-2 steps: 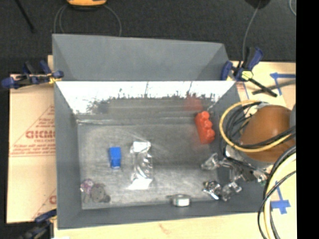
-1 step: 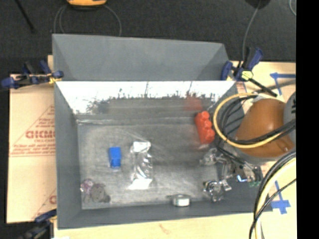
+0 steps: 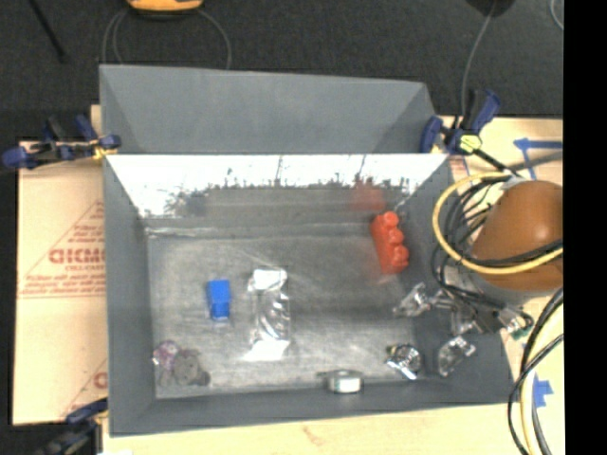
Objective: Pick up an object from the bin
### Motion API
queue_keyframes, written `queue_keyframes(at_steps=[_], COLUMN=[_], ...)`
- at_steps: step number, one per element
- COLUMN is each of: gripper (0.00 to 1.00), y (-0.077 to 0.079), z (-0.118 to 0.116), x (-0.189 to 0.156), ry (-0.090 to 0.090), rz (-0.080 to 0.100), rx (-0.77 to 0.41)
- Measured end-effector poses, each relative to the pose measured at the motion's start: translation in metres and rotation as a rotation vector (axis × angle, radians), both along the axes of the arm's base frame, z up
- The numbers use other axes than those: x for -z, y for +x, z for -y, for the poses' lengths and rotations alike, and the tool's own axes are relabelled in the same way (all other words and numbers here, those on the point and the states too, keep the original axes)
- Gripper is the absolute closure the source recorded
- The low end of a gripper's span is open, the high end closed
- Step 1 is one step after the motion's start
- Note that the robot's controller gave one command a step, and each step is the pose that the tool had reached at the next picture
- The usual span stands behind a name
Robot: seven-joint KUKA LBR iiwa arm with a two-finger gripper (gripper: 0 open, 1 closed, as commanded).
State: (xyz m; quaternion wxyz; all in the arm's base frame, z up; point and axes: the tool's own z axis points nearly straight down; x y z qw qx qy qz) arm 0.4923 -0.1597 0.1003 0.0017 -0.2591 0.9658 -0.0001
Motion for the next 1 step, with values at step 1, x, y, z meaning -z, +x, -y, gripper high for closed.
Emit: queue_keyframes(at_steps=[1], gripper=[0.0], y=[-0.0001], z=[-0.046], x=[0.0261], ry=[-0.01], rz=[0.008], rx=[-0.424])
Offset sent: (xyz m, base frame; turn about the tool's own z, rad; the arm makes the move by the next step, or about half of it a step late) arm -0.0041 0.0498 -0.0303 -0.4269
